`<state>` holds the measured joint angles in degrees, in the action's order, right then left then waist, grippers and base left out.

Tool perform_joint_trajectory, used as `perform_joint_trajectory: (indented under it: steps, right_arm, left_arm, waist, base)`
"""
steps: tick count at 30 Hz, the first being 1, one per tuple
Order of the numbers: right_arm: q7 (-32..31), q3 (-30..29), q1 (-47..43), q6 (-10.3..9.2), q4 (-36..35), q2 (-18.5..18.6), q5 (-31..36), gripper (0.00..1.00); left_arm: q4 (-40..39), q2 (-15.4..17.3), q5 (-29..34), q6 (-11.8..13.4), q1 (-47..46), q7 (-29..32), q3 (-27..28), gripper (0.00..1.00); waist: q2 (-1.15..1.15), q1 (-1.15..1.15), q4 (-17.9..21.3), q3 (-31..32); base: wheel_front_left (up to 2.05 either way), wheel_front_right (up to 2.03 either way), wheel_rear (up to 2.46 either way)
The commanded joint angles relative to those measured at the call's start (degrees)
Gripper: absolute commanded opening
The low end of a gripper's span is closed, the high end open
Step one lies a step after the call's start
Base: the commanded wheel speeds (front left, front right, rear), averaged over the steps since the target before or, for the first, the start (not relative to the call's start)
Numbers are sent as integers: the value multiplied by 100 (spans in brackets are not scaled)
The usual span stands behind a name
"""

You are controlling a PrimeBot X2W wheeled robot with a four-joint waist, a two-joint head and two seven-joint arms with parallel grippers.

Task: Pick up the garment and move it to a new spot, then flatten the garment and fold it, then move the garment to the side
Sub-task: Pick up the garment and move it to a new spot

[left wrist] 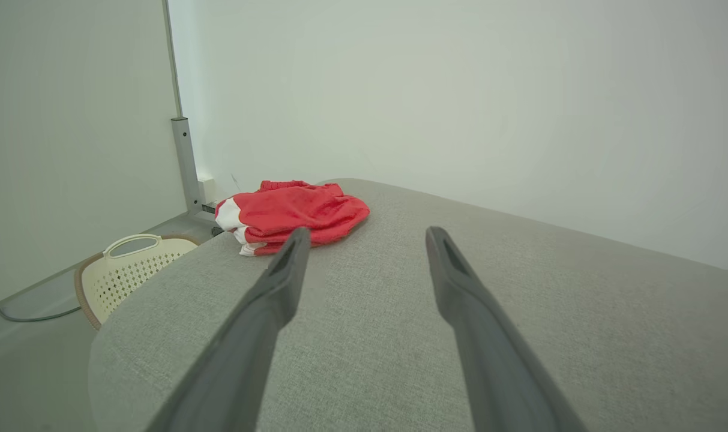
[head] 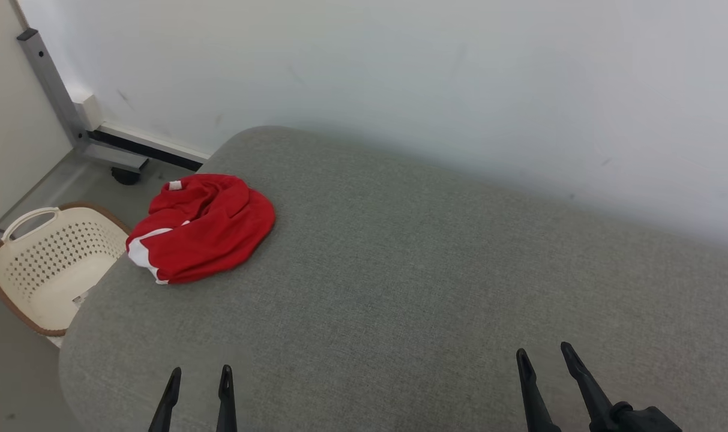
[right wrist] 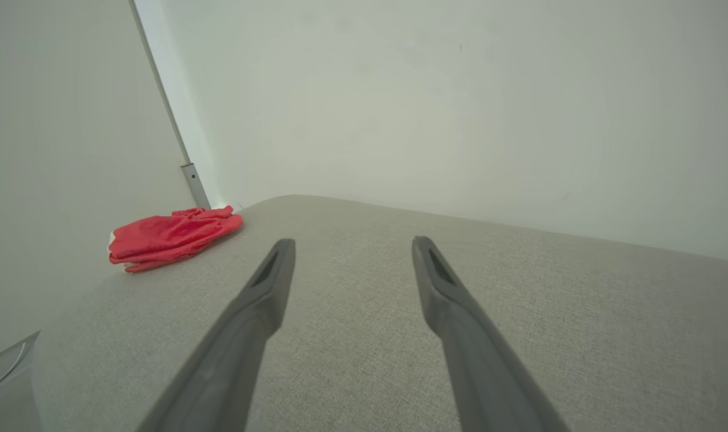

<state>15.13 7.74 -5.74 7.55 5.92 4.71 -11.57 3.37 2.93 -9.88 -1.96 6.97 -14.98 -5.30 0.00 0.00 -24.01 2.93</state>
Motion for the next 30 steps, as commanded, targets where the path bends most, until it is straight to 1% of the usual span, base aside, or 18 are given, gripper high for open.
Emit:
perform_joint_trajectory:
  steps: [1,7,21,24,26,28,30]
  right_arm:
    - [5,18,41,-15,8,2,-53,100]
    - [5,31,19,-15,14,-16,-76,100]
    - [5,27,15,-15,8,48,-98,100]
    - [5,19,11,-15,13,99,-67,100]
    - [5,39,43,-15,11,152,-35,100]
    - [5,106,142,-15,34,265,19,100]
    - [5,147,272,-15,57,439,54,100]
  left_arm:
    - [-24,-8,27,2,-17,-21,39,100]
    - [-26,-8,28,-50,-12,-21,78,100]
    - [-47,-8,-50,-25,-93,-21,90,100]
    - [-9,-8,-171,-30,-222,-21,114,100]
    - [97,-9,-236,-89,-356,-21,112,100]
    - [204,-9,-262,-121,-640,-21,133,100]
    - [527,-11,-340,-191,-1148,-17,133,100]
  waist:
    - [0,0,-155,14]
    - [0,0,-272,16]
    - [0,0,-387,-85]
    - [0,0,-404,-187]
    - [0,0,-397,-323]
    - [0,0,-365,-514]
    - [0,0,-320,-790]
  base:
    - [0,0,0]
    - [0,0,0]
    - [0,0,0]
    - [0,0,0]
    - [0,0,0]
    - [0,0,0]
    - [0,0,0]
